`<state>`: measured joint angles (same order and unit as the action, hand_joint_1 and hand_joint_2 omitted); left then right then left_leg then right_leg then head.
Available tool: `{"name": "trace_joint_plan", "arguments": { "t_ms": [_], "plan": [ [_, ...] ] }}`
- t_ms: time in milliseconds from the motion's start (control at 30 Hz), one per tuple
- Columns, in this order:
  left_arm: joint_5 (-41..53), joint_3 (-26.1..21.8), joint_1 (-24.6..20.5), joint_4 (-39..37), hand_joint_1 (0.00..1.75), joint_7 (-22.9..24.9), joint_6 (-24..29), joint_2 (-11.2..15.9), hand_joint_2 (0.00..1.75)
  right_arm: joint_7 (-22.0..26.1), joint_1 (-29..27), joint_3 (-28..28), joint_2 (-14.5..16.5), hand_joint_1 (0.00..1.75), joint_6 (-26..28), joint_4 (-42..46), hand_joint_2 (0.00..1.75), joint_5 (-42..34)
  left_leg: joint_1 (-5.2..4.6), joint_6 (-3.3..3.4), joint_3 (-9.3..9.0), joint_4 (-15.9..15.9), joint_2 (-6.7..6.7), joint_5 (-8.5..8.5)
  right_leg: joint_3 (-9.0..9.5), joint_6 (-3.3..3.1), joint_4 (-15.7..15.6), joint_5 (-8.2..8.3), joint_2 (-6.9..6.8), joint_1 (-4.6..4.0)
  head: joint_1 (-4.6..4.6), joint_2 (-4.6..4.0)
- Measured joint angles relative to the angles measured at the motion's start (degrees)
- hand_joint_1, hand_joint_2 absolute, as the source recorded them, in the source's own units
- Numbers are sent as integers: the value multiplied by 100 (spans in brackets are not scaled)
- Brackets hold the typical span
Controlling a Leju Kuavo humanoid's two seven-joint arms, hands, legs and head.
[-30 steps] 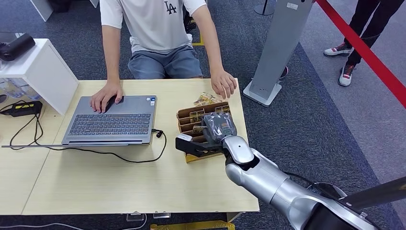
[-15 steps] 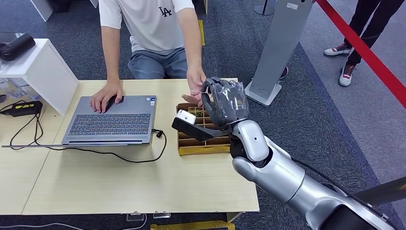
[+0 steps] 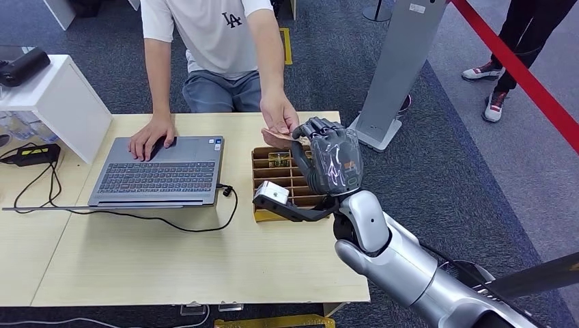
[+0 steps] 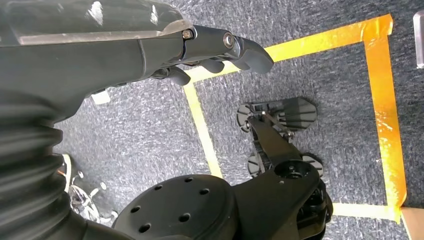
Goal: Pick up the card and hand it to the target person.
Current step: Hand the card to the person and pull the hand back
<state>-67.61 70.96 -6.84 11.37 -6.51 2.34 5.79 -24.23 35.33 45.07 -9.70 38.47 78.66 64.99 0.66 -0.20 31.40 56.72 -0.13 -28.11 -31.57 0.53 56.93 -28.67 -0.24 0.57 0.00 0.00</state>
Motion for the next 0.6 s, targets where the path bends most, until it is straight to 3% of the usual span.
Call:
{"name": "trace_joint_plan", "arguments": {
  "t_ms": [33, 167, 233, 333, 400, 500, 600],
  "plan": [
    [-5, -1, 1, 1, 0, 12, 0, -2, 0, 204, -87, -131, 46, 0, 90, 116, 175, -89, 0, 0, 1, 0, -1, 0, -1, 0, 0, 0, -1, 0, 0, 0],
    [-45, -24, 7, -1, 0, 21, 23, -6, 0, 1983, -760, -1304, 640, 0, 153, 353, 175, -1209, 1, -1, 5, 2, -2, -1, -5, 0, 2, -1, -2, -1, 0, 0],
    [-81, -50, 12, 1, 0, 24, 27, 0, 0, 2570, -911, -1496, 785, 0, 153, 212, 175, -2211, 2, -2, -2, -6, -5, 2, 2, -3, -5, 0, -5, -2, 0, 0],
    [-152, -111, 18, 5, 0, 57, 51, 28, 0, 2862, -849, -1027, 527, 0, -91, -21, 175, -4671, 2, -1, 3, 1, 2, -1, -4, -1, 3, -1, 2, -1, 0, 0],
    [-197, -149, 20, 7, 0, 94, 71, 52, 0, 2976, -814, -757, 308, 0, -536, -94, 175, -6357, 2, 1, 2, 2, 4, 0, -2, 1, 1, 2, 4, -2, 0, 0],
    [-236, -181, 20, 11, 0, 128, 85, 78, 0, 3047, -896, -630, 43, 0, -1154, -49, 175, -7918, 2, 2, 0, -2, 0, 4, 3, 2, -5, 5, 0, -2, 0, 0],
    [-265, -205, 20, 13, 0, 150, 119, 83, 0, 3072, -1025, -592, -169, 0, -1370, 84, 175, -8498, 3, 1, 5, 2, -9, 0, 2, 2, -2, -1, -9, -3, 0, 0]
  ]
}}
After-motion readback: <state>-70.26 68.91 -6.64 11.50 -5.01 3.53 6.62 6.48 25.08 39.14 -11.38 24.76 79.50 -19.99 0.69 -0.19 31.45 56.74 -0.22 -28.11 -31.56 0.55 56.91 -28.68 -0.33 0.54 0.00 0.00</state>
